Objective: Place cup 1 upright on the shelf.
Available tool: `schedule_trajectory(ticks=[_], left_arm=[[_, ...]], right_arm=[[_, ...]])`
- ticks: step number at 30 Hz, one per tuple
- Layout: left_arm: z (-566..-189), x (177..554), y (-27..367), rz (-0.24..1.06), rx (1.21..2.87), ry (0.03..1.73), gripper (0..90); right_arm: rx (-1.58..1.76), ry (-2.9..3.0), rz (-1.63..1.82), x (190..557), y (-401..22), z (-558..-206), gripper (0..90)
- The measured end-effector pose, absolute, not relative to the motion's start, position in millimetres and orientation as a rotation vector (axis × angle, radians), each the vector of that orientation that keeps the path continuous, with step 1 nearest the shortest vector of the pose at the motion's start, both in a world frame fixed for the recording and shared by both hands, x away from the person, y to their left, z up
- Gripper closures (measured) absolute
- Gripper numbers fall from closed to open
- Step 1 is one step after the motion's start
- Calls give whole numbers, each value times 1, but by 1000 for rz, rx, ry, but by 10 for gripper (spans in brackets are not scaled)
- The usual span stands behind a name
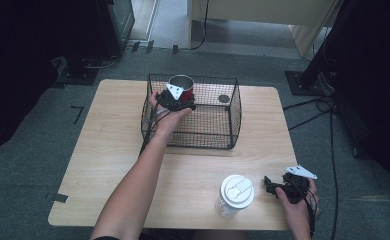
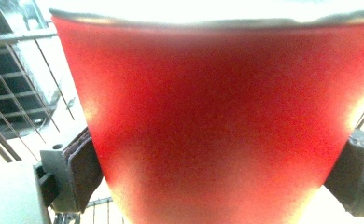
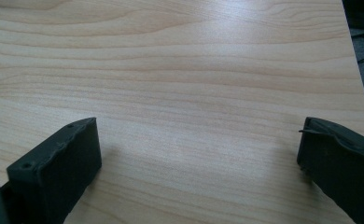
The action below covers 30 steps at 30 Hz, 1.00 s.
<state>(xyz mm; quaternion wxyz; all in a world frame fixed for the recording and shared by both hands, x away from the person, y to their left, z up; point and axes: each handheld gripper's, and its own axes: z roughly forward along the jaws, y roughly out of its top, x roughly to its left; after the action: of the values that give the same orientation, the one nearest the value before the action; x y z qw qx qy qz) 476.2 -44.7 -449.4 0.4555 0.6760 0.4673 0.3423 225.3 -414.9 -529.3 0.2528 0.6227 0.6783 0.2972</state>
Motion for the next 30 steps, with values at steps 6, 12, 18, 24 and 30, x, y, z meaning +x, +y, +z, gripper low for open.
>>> schedule_trajectory(ticks=[6,12,18,24,30], left_arm=[[-451,481,-46,838,1728,1189,84],[-456,482,-50,793,1801,1227,83],[-457,484,-48,734,1817,1263,79],[-454,483,-48,757,1800,1264,39],[-453,482,-49,755,1800,1251,0]], right_arm=[[1693,1844,808,225,-415,-529,0],[1693,1844,808,225,-415,-529,0],[1692,1844,808,225,-415,-529,0],[1692,1844,808,225,-415,-529,0],[1692,1844,808,225,-415,-529,0]])
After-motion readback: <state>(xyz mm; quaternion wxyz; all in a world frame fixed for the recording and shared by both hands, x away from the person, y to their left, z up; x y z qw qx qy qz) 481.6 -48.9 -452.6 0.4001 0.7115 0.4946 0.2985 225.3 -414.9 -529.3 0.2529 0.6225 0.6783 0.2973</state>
